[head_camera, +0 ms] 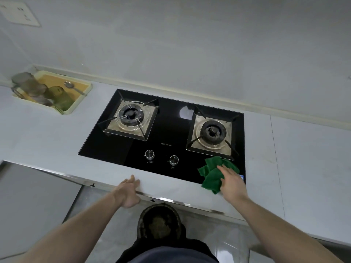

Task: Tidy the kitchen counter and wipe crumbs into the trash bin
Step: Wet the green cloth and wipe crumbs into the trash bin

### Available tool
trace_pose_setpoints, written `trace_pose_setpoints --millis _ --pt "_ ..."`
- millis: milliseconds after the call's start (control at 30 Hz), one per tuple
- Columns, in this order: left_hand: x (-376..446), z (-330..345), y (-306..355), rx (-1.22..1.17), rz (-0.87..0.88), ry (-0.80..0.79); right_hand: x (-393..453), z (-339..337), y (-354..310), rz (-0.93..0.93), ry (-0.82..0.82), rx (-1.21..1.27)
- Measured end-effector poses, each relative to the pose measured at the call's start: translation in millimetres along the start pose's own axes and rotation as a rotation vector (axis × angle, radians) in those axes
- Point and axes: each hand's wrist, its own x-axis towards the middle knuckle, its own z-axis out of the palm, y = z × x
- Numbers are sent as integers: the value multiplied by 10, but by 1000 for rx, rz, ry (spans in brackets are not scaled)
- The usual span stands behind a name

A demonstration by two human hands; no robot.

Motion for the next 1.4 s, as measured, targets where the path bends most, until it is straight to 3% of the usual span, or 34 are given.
trace_pose_setpoints --millis 200,300,433,633,800,1033,1133,1233,1400 --pt "6 79 -89 61 31 -3 -158 -62 -40 234 55 43" --pt "19 74 -150 45 55 -3 -346 95 -528 78 103 109" --pt "31 43 -198 79 97 -23 -453 499 -1345 -162 35 88" --pt "5 39 -273 144 142 -33 -328 897 -2080 -126 -157 -99" --pt "7 28 -327 162 169 -26 -477 630 -1513 -71 -154 -137" --pt "4 23 -236 144 126 -22 -839 4 -174 364 -93 -5" --pt "-35 -1 -109 140 68 -18 -967 -212 248 513 53 117" --pt "-90 -36 74 65 -1 -25 -929 -282 477 363 210 209" --pt "-261 133 556 -31 -92 -16 -572 -180 344 -37 100 178"
